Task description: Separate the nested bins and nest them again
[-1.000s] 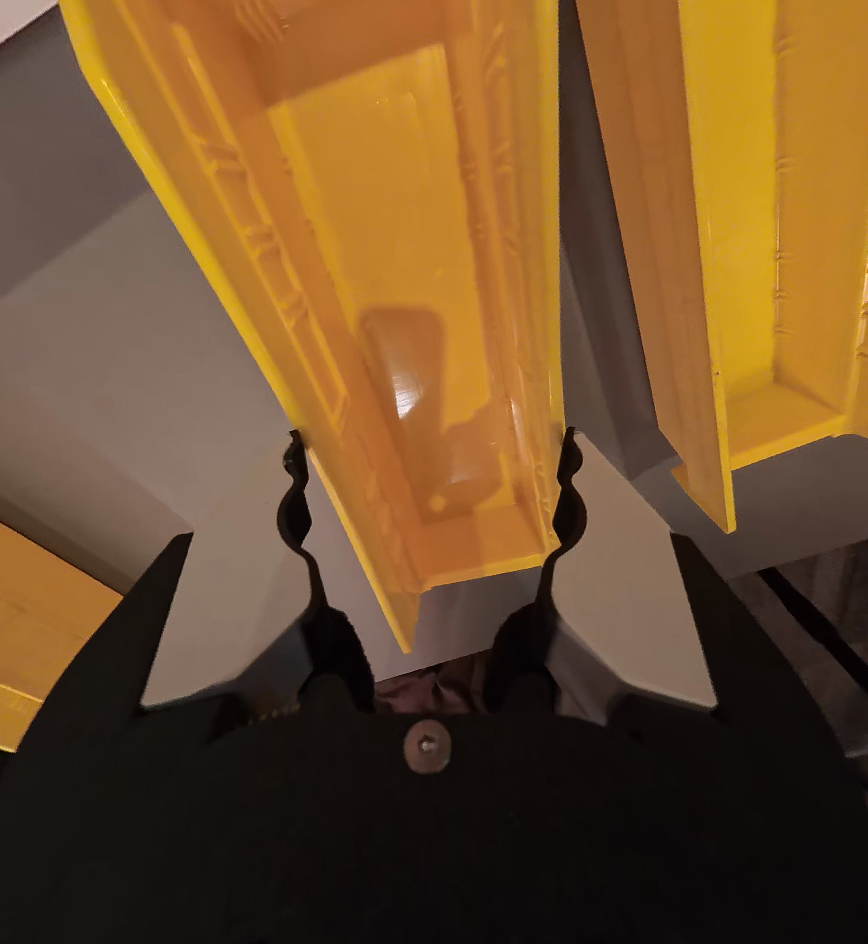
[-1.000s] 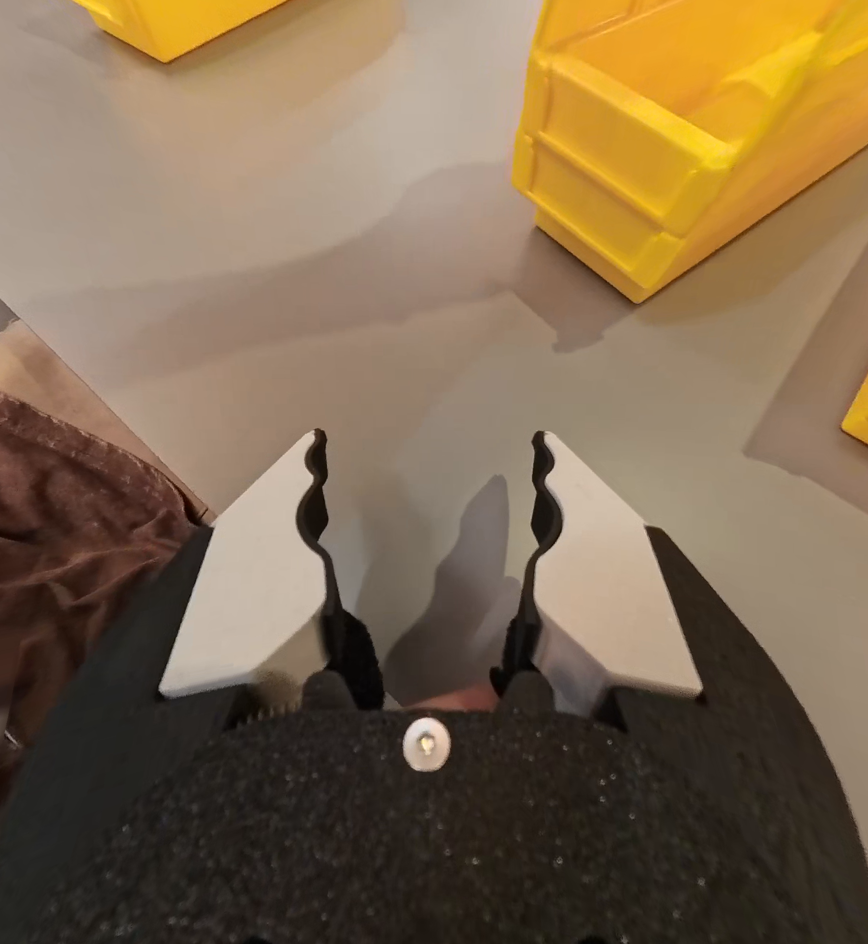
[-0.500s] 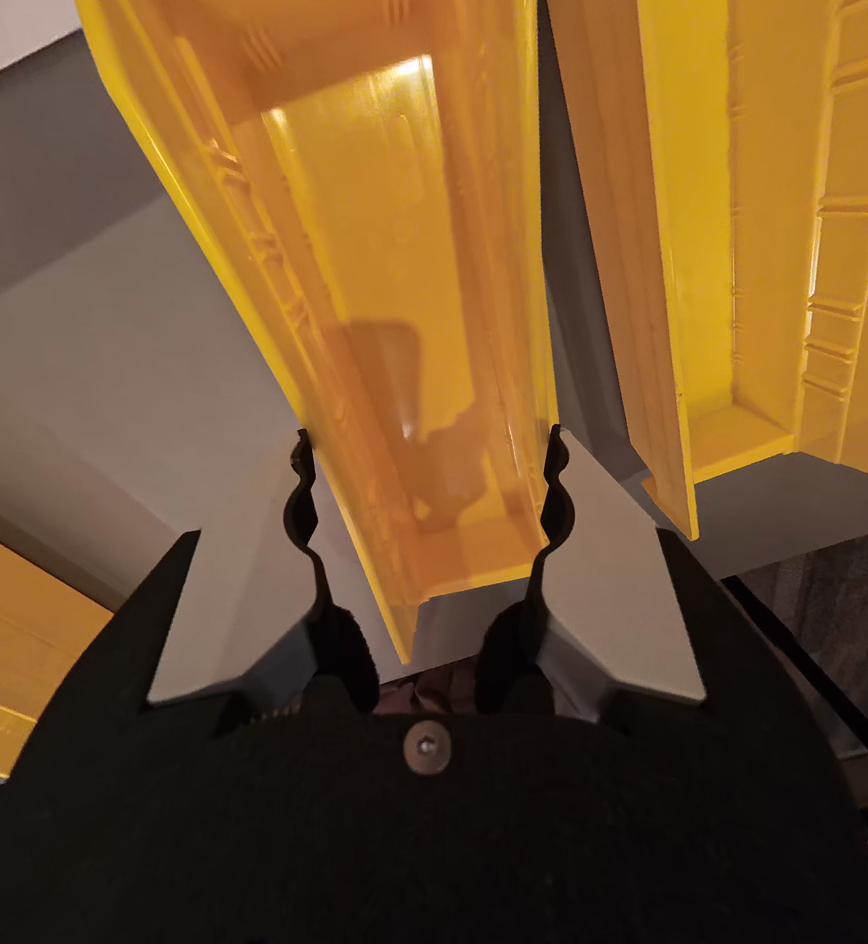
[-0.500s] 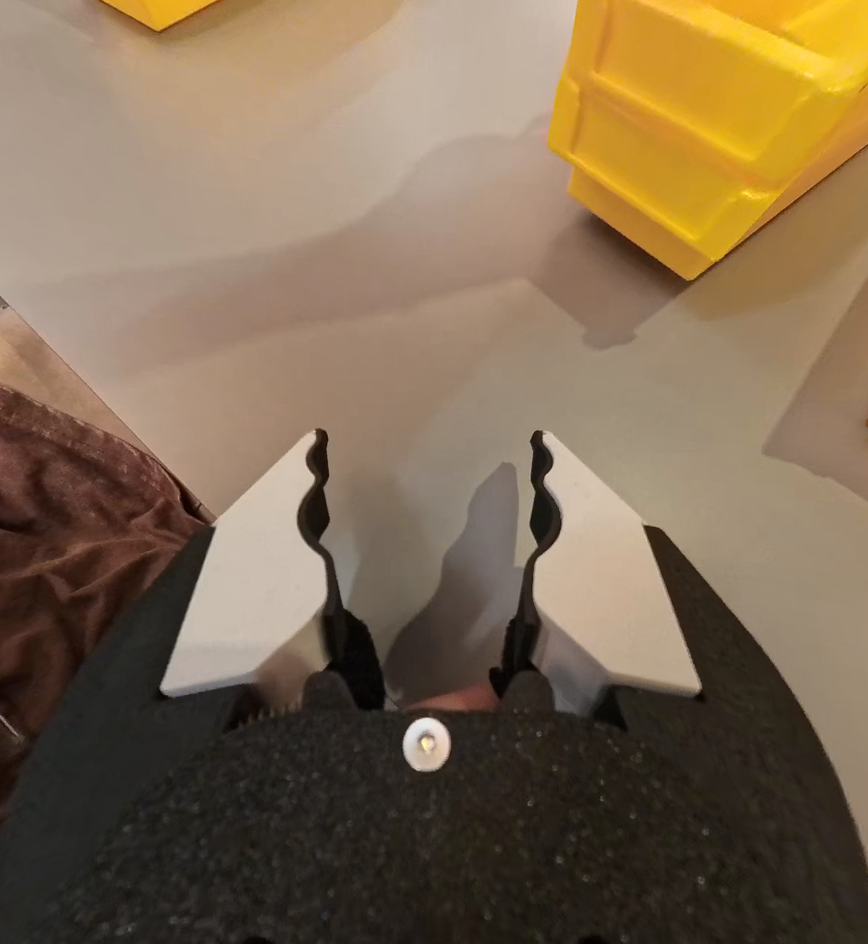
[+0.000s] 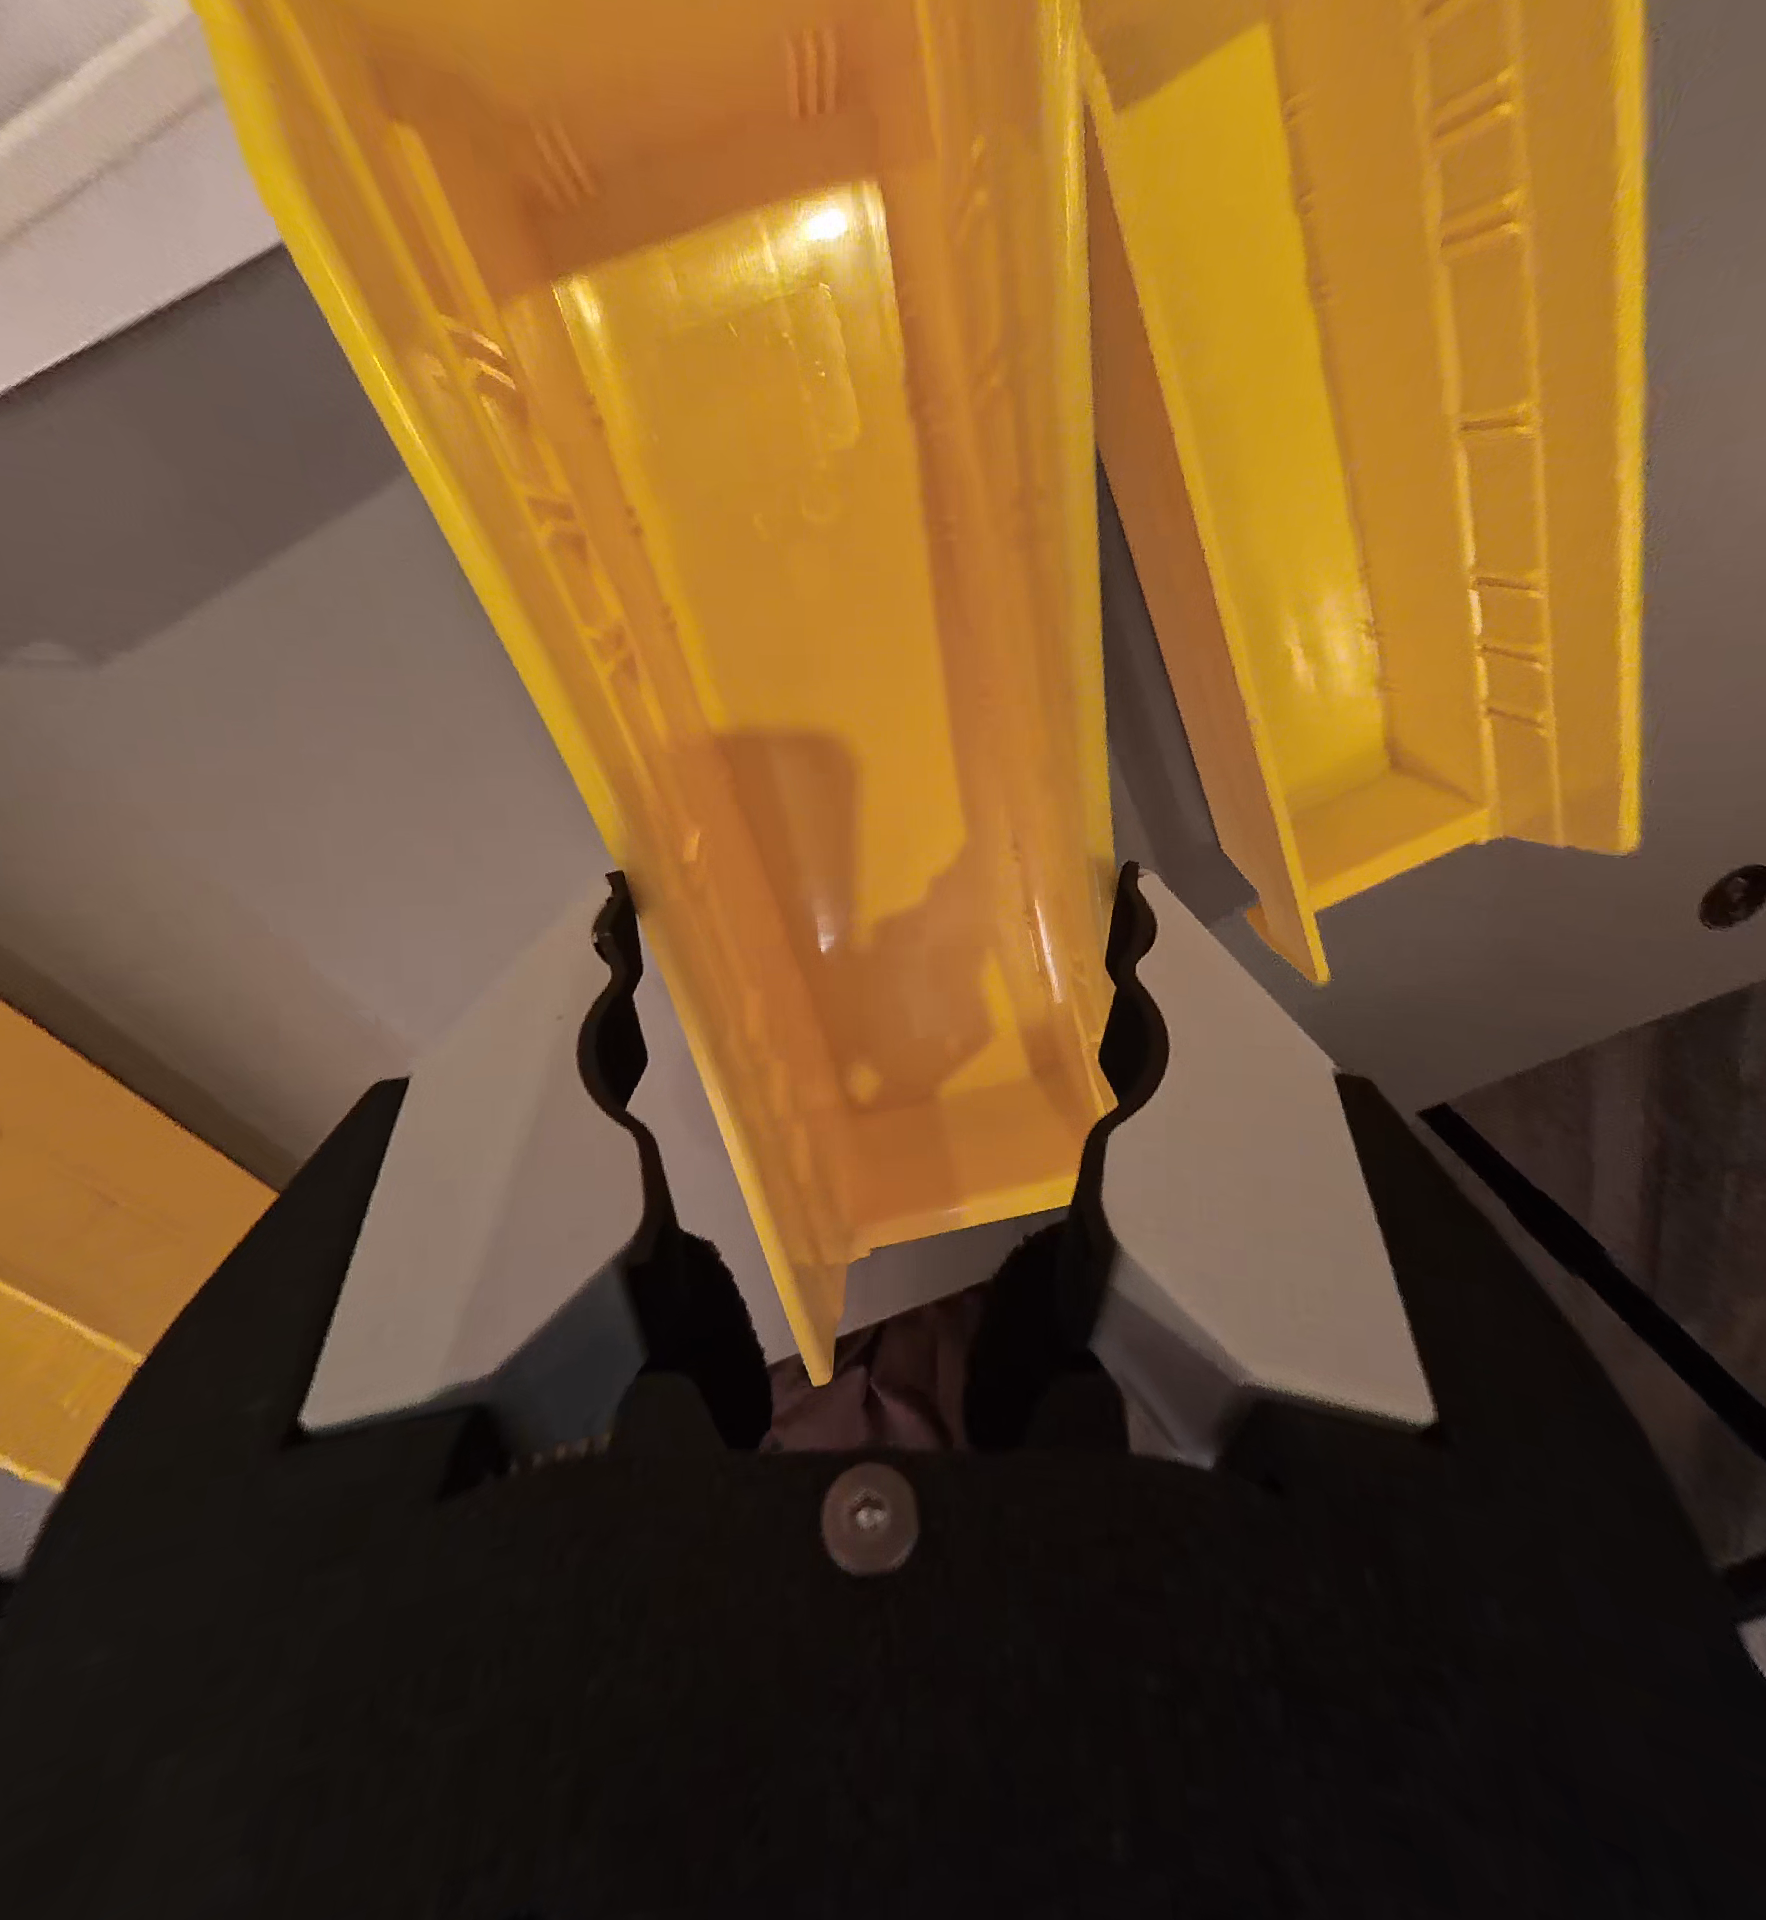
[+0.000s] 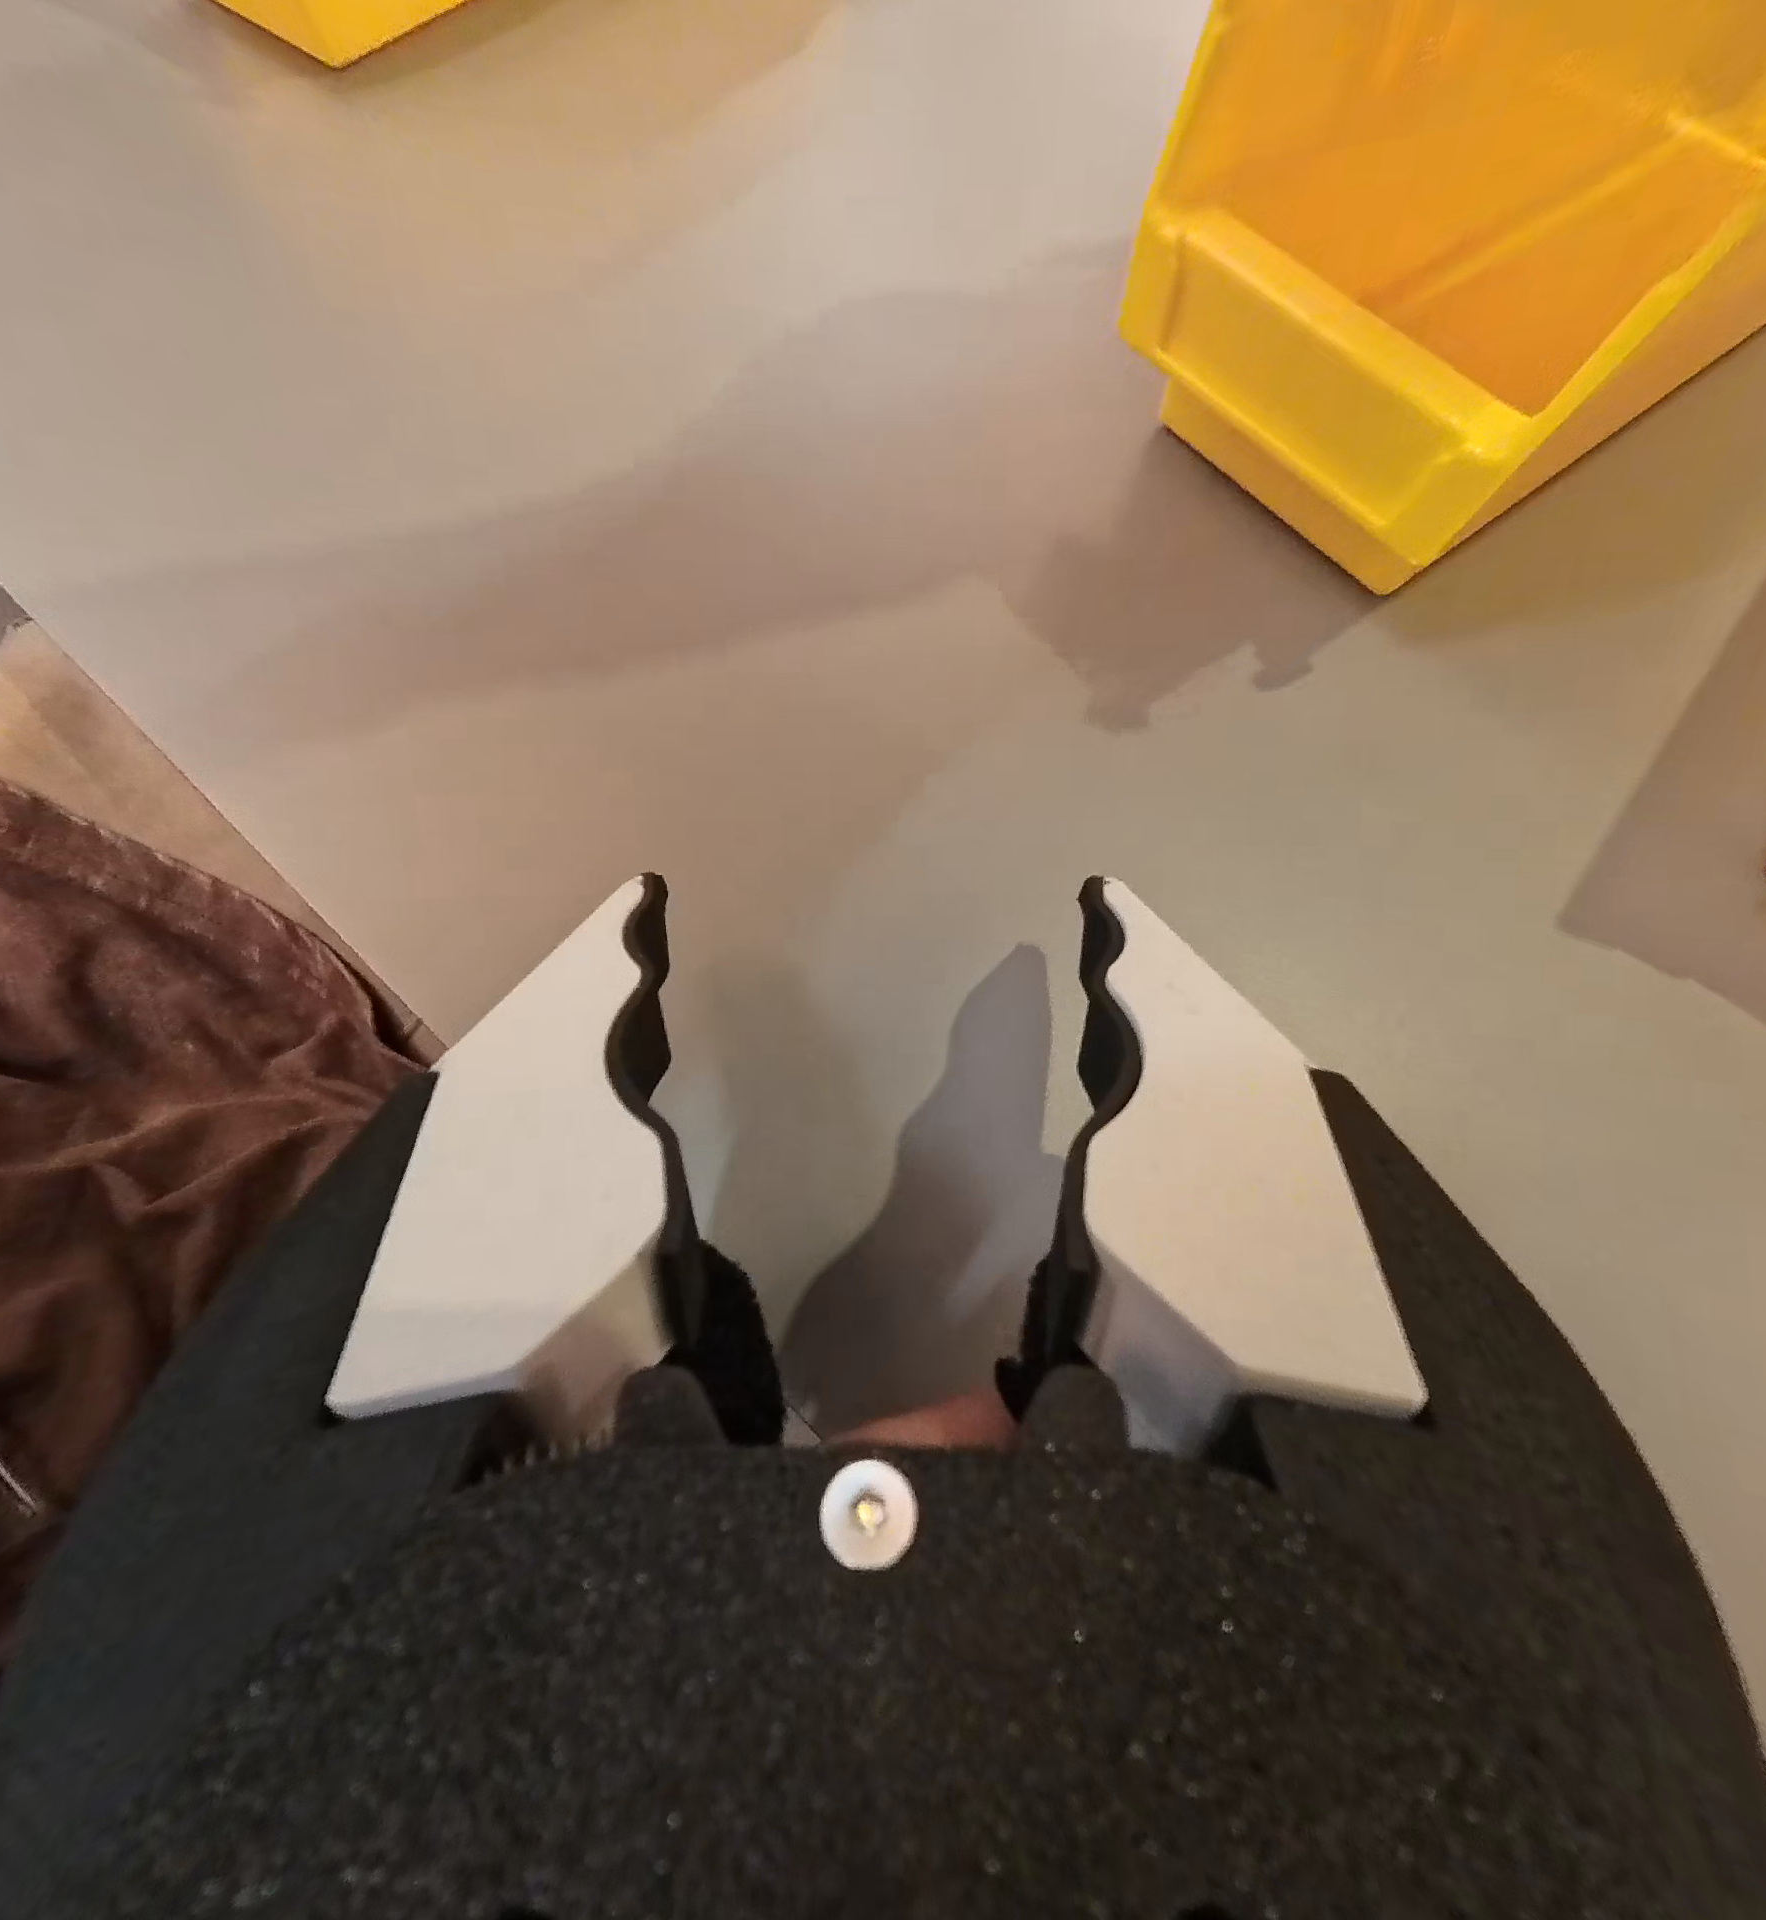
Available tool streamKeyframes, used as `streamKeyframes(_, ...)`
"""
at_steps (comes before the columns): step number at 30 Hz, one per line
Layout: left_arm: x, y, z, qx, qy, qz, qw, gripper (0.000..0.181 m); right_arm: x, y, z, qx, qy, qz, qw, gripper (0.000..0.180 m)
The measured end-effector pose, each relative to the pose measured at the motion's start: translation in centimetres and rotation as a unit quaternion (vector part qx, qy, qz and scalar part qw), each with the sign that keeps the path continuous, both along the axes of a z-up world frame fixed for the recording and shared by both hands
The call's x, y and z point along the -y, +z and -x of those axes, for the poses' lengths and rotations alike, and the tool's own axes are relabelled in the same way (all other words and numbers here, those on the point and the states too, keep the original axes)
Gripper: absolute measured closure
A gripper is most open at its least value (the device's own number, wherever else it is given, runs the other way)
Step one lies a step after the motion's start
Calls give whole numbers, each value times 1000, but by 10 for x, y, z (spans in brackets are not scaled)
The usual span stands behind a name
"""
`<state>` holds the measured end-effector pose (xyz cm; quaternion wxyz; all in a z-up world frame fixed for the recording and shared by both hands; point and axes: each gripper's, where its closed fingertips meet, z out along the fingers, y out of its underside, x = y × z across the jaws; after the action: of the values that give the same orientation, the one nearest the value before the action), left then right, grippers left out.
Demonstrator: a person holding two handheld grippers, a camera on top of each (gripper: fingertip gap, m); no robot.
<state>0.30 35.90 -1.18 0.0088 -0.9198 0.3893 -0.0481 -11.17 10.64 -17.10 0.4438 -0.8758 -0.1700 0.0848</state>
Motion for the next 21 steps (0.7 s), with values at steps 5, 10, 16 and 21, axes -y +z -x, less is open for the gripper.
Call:
streamKeyframes(5,-20,75,29,34,11,-32,999,91,2,-4,-4,0,-4,6,1000,100)
streamKeyframes(10,-53,97,109,31,75,-58,995,91,2,-5,-3,4,-4,10,1000,100)
streamKeyframes(16,-74,26,176,13,151,-27,988,90,-1,-7,5,15,8,11,1000,100)
streamKeyframes(21,-73,-41,200,-9,173,-5,985,89,-4,-10,5,19,12,14,1000,100)
